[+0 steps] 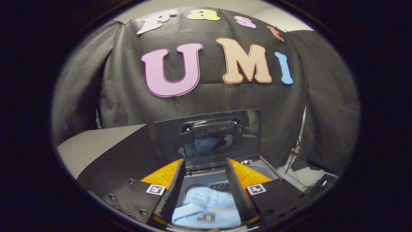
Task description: Put the clothes into the washing machine and then close the washing machine lid.
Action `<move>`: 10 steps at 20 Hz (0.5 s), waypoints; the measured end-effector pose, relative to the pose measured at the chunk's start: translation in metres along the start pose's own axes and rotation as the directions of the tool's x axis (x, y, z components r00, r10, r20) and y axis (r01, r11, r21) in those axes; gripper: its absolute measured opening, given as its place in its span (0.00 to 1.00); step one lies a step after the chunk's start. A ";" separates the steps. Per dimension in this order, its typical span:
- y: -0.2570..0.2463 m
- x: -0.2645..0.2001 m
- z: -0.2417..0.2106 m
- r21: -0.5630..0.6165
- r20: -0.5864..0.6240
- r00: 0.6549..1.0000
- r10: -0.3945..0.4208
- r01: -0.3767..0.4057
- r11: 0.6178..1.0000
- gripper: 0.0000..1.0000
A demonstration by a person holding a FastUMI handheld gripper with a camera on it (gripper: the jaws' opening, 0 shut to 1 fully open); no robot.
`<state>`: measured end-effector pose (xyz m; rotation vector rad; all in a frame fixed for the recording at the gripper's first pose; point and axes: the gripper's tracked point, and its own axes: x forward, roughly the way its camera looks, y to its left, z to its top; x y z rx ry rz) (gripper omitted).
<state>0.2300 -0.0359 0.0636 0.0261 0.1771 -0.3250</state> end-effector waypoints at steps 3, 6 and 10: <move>0.009 -0.002 0.001 -0.038 0.002 1.000 0.011 -0.011 0.999 0.91; 0.018 -0.003 -0.002 -0.038 -0.011 0.999 0.033 -0.034 0.999 0.99; 0.028 -0.005 -0.002 -0.051 -0.015 0.999 0.042 -0.043 0.998 0.99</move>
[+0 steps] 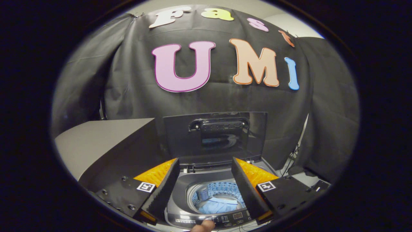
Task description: Put the clothes into the washing machine and then close the washing machine lid.
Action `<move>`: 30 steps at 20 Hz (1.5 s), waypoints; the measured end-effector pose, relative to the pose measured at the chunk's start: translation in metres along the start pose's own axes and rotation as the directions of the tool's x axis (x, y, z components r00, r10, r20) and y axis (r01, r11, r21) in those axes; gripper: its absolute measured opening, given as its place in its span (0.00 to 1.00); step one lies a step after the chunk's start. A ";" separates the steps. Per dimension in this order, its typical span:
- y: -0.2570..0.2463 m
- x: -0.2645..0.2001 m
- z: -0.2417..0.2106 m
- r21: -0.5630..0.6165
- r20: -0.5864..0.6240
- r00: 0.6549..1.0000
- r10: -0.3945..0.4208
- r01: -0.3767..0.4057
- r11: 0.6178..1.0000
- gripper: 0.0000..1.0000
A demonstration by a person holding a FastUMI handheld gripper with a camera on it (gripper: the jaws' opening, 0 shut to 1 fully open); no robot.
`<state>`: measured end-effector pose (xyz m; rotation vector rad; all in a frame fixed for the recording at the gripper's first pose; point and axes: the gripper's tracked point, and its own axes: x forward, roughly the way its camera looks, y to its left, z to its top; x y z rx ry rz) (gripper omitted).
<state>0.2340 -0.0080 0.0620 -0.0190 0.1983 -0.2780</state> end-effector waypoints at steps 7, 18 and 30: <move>0.014 0.000 0.020 -0.017 0.035 0.999 0.004 -0.003 1.000 0.99; 0.034 0.029 0.109 -0.110 0.131 0.991 0.040 -0.026 0.994 0.99; 0.035 0.153 0.166 -0.104 0.196 0.967 0.163 -0.144 0.984 0.98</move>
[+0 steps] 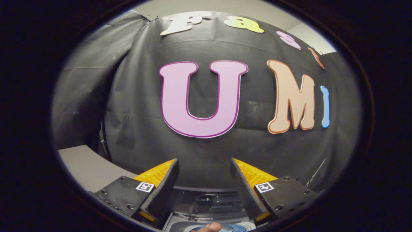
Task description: Put the clothes into the washing machine and then close the washing machine lid.
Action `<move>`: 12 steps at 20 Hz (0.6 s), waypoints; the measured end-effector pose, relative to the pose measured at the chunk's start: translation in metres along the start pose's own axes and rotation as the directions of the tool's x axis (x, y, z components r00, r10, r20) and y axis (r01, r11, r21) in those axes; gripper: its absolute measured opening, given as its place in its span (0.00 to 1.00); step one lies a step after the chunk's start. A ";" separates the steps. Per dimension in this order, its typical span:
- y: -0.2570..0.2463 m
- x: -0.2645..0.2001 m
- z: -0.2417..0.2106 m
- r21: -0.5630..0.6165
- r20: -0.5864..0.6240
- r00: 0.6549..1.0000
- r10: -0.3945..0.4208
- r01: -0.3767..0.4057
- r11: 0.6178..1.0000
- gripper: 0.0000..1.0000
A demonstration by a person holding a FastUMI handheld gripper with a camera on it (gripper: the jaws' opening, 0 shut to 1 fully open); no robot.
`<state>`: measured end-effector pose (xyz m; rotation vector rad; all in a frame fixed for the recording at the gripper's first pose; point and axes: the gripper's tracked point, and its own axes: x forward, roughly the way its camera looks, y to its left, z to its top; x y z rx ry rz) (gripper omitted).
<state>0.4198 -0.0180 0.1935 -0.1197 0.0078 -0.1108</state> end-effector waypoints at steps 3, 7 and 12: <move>-0.018 0.028 -0.005 0.013 0.031 0.999 -0.009 0.009 1.000 0.98; -0.034 0.053 -0.056 0.041 -0.102 0.995 -0.019 0.023 0.999 0.98; -0.039 0.055 -0.084 0.082 -0.174 0.984 -0.027 0.041 0.996 0.97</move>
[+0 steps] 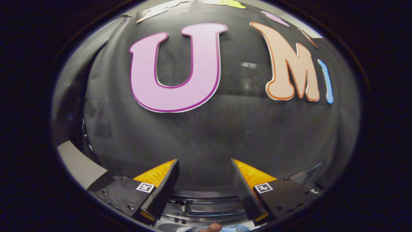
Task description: Put the clothes into the washing machine and then close the washing machine lid.
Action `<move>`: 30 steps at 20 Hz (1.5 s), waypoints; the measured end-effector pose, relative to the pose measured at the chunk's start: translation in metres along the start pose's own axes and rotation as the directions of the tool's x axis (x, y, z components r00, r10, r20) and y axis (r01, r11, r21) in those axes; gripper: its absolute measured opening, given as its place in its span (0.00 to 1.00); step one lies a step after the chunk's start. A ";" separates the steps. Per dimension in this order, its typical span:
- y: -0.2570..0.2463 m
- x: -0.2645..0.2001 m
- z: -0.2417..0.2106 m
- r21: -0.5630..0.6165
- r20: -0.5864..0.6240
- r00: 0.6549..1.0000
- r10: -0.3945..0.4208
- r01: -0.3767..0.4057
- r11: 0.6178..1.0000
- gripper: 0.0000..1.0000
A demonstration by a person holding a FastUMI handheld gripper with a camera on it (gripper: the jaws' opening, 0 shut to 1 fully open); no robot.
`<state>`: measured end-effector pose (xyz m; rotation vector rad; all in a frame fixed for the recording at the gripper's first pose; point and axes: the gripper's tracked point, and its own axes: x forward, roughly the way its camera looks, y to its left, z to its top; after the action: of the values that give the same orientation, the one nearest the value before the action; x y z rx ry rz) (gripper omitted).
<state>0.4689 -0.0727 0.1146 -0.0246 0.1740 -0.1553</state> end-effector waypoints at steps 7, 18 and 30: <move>-0.001 -0.006 0.001 -0.006 0.041 0.999 -0.032 0.032 0.999 0.95; -0.002 -0.025 0.001 -0.006 0.076 0.996 -0.039 0.039 0.999 0.96; -0.003 -0.044 -0.004 -0.011 0.074 0.996 -0.047 0.048 0.999 0.96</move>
<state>0.4255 -0.0687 0.1184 -0.0473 0.1007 -0.2007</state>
